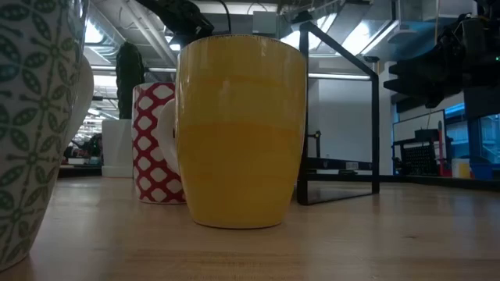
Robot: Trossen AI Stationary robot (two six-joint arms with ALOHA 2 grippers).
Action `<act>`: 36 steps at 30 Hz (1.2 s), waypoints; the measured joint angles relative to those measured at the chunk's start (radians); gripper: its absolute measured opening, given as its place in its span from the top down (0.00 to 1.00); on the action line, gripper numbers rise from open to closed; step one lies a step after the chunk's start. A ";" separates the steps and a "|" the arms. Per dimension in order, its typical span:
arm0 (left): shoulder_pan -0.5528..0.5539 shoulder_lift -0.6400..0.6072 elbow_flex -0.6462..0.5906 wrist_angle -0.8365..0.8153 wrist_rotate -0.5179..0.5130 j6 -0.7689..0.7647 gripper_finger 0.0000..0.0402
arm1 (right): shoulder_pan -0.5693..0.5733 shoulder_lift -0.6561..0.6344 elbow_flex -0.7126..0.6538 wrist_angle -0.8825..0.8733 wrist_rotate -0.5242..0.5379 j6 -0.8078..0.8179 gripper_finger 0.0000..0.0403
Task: Place coffee mugs
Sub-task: Put the gray mug on the shelf
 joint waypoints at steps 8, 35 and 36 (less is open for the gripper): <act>0.000 0.001 0.009 -0.011 -0.016 0.007 0.66 | 0.000 0.000 0.000 0.000 0.000 0.000 0.40; -0.347 -0.166 0.450 -0.402 0.117 0.079 0.99 | 0.000 0.000 0.000 0.000 -0.015 -0.001 0.40; -0.368 -0.186 0.404 -0.383 0.114 0.080 1.00 | 0.000 0.000 0.000 0.000 -0.015 -0.001 0.40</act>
